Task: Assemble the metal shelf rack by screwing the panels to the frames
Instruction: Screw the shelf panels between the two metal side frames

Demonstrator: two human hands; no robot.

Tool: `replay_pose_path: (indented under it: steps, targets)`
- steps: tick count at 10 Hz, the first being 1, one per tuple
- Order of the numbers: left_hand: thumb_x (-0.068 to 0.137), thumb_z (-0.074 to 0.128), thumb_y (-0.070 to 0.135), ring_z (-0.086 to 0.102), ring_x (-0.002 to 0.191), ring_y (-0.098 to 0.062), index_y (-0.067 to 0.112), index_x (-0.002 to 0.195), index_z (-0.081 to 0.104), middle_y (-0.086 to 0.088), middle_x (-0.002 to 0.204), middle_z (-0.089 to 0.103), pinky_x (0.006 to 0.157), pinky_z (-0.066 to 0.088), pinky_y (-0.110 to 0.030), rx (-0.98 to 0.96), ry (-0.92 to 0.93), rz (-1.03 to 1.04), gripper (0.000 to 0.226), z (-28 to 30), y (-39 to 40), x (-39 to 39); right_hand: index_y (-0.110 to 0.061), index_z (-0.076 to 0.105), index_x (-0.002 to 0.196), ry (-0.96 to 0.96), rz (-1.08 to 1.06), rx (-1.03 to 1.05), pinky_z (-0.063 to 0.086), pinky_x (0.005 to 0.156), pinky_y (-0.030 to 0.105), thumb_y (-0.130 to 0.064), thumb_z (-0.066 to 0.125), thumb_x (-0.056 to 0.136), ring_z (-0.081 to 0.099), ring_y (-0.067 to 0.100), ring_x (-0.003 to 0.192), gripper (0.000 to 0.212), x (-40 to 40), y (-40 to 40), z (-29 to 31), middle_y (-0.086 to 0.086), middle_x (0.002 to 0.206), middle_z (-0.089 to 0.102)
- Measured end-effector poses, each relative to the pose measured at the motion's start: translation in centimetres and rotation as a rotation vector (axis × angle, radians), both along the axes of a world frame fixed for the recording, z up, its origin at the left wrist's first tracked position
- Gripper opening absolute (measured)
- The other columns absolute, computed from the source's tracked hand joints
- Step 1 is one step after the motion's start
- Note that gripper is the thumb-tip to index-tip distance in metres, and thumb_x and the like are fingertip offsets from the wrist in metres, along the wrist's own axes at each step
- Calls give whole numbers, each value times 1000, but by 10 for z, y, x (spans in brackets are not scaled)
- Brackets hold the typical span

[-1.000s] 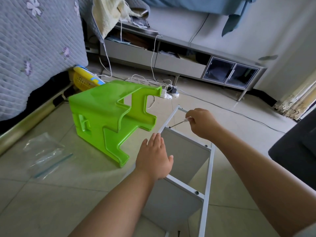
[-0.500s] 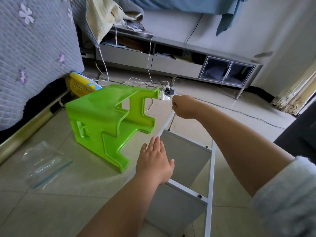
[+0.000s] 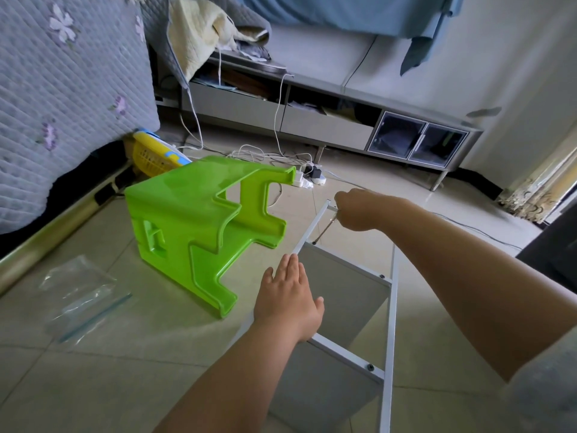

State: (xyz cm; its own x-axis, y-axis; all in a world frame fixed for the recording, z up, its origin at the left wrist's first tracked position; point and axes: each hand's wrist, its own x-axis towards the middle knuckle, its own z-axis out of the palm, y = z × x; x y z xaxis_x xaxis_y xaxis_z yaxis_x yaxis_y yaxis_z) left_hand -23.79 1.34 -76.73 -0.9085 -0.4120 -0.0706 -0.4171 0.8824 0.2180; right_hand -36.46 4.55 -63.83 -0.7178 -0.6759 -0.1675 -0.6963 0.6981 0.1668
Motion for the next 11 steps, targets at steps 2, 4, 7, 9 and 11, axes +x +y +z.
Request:
replay_pose_path:
  steps: [2,4,7,9,11]
  targets:
    - [98,24,43,-13,144,-21,3,148,-4,-11,156,-13,117,0,-39,-1,-7,-3,70,0,0,-1,-2,42,123,-53,-27,-115,33,70,26,-6,32,95,43,25,90,30,-1,-4,-2,17,119,51]
    - [98,24,43,-12,144,-20,3,148,-4,-11,156,-12,117,0,-39,-5,-5,-1,70,0,-1,-2,-4,61,114,37,91,-8,41,89,31,-26,35,100,53,25,107,37,-3,-4,8,9,116,60]
    - [98,24,43,-11,145,-20,3,148,-4,-11,157,-10,117,1,-39,-7,-7,0,70,0,0,-1,-1,50,74,-511,-564,-203,22,34,9,-15,29,98,25,10,26,35,-9,4,3,0,35,30]
    - [98,24,43,-12,145,-20,3,148,-4,-11,157,-11,117,2,-39,-16,-14,-6,70,2,-1,-1,1,46,98,-229,-179,-200,34,50,25,-14,37,97,44,19,55,17,-4,7,-2,10,77,48]
    - [98,24,43,-12,144,-20,3,148,-4,-11,157,-11,117,1,-39,-23,-24,-2,70,0,0,-1,1,57,101,42,-19,-118,41,71,31,-21,33,100,56,28,92,32,5,7,-7,13,95,57]
